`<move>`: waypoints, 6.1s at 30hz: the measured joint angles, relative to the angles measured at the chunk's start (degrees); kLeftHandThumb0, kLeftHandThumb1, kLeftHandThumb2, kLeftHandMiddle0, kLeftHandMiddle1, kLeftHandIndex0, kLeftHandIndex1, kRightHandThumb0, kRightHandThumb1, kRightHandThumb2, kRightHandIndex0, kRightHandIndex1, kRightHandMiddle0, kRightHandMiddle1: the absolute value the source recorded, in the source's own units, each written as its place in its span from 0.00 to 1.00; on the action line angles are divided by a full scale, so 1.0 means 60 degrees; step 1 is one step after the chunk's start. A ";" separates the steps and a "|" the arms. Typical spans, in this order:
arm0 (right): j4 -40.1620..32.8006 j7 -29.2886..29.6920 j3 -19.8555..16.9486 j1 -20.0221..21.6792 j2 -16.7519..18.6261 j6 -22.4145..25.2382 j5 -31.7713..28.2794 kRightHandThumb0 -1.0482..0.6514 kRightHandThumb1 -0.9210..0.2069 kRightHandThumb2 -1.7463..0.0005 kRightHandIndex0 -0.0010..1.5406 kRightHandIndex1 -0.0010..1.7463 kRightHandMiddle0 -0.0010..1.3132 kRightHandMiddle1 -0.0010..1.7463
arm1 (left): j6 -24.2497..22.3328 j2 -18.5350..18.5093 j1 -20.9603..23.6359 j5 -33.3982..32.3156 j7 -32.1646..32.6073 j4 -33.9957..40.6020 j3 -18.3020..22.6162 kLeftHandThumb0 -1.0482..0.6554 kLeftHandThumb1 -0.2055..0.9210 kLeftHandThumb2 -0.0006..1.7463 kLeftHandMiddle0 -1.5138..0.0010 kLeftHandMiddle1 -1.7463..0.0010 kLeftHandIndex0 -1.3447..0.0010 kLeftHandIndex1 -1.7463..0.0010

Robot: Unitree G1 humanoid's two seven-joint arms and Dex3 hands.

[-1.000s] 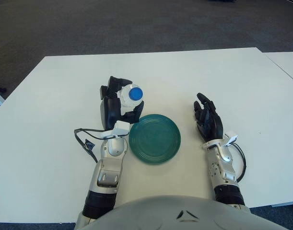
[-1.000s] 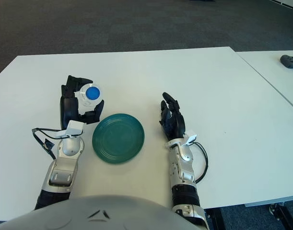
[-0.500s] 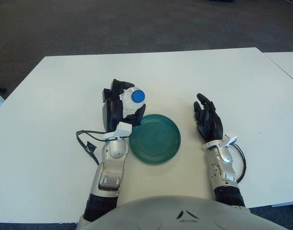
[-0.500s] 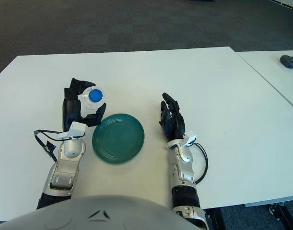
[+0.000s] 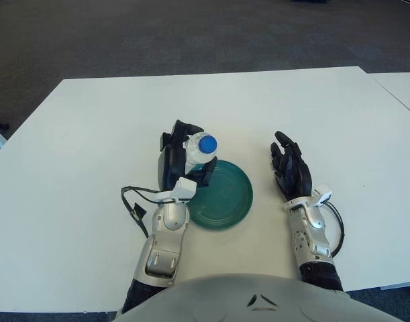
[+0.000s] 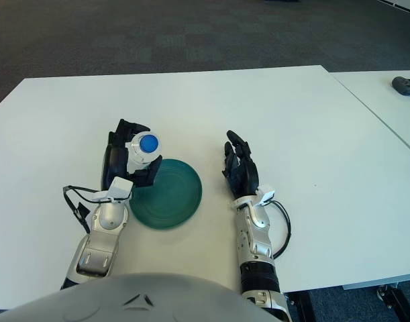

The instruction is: Put the bottle into the plate.

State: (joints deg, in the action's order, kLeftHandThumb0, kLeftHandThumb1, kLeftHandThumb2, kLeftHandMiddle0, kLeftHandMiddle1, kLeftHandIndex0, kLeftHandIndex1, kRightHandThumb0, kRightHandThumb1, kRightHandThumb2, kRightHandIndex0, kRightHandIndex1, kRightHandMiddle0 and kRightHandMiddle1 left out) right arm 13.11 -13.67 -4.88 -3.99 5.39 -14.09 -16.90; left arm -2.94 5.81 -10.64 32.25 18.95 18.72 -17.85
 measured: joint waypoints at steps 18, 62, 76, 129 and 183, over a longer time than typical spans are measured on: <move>-0.0252 0.0073 0.0080 -0.0255 0.0041 0.0073 0.0002 0.20 0.00 0.63 0.26 0.00 0.00 0.37 | 0.0050 -0.0076 -0.0253 -0.0065 0.0519 -0.0991 -0.0625 0.33 0.42 0.79 0.21 0.00 0.52 0.00; -0.0598 0.0205 0.0324 -0.0494 0.0076 0.0152 0.0015 0.20 0.00 0.63 0.26 0.00 0.00 0.37 | 0.0374 -0.0270 -0.0723 -0.1295 0.1158 -0.1337 -0.1149 0.34 0.46 0.75 0.23 0.00 0.55 0.00; -0.0655 0.0288 0.0385 -0.0517 0.0089 0.0145 0.0023 0.20 0.00 0.63 0.26 0.00 0.00 0.37 | 0.0429 -0.0415 -0.0625 -0.1296 0.1157 -0.1385 -0.1401 0.34 0.45 0.76 0.24 0.00 0.54 0.00; -0.0632 0.0427 0.0431 -0.0534 0.0129 0.0069 0.0095 0.20 0.00 0.63 0.26 0.00 0.00 0.37 | 0.0220 -0.1319 -0.0574 -0.1866 0.0387 -0.0794 -0.2476 0.34 0.80 0.42 0.76 0.13 0.74 0.07; -0.0490 0.0453 0.0438 -0.0491 0.0129 0.0078 0.0095 0.20 0.00 0.63 0.26 0.00 0.00 0.37 | 0.0392 -0.1760 -0.1008 -0.1630 -0.0560 0.0606 -0.2338 0.00 1.00 0.35 0.99 1.00 1.00 1.00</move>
State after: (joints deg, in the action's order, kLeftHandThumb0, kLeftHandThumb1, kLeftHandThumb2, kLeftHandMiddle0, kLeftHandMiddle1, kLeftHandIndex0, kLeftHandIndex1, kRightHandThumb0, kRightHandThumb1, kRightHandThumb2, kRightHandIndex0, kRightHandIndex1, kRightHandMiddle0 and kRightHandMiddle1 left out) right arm 10.17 -10.96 -2.26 -6.93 6.16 -13.62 -16.33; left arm -0.59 -4.76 -16.69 22.47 15.59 22.36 -31.87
